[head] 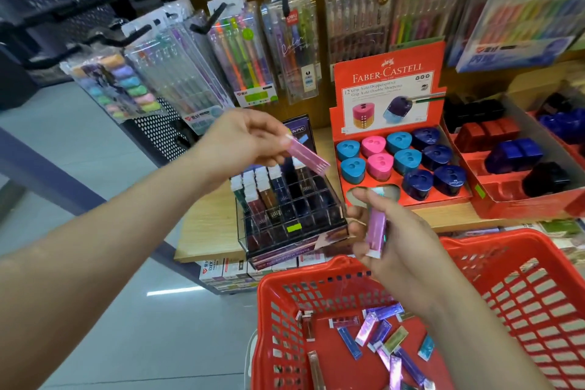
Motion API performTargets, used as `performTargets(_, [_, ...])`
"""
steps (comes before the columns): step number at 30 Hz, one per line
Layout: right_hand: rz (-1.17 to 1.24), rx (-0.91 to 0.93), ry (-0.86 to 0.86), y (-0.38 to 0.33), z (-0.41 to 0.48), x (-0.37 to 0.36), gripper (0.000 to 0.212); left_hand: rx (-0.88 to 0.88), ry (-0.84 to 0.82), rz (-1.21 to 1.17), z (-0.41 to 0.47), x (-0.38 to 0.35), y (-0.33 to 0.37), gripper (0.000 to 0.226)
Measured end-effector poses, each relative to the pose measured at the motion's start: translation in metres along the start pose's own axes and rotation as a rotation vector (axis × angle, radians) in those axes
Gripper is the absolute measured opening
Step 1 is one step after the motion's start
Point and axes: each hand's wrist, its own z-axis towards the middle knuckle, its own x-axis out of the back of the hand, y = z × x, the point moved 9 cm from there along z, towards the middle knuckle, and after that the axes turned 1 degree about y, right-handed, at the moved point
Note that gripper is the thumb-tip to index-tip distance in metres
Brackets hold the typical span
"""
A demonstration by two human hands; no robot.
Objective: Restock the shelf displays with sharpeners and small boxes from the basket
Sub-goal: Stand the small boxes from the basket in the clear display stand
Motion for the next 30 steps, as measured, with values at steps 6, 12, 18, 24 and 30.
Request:
performTargets(6, [0.17, -0.046, -0.175, 0.002, -0.002, -0.01, 0.035, -0.037, 0.138, 0.432, -0.002, 0.049, -0.011, 0.01])
performTargets(12, [0.047, -0.045, -0.135, 0.011, -0.002, -0.011, 0.023, -0.107, 0.057, 0.764, -0.012, 0.034, -0.021, 0.008])
performTargets(18, [-0.007, -0.022, -0.103, 0.013, -0.003, -0.014, 0.016, -0.251, 0.072, 0.877, -0.017, 0.029, -0.033, 0.013])
performTargets(24, [-0.07, -0.03, -0.158, 0.015, -0.004, -0.024, 0.036, -0.338, 0.082, 0.934, -0.021, 0.027, -0.036, 0.017])
performTargets(30, [-0.114, -0.036, -0.168, 0.017, -0.006, -0.027, 0.026, -0.353, 0.029, 1.023, -0.021, 0.024, -0.037, 0.017])
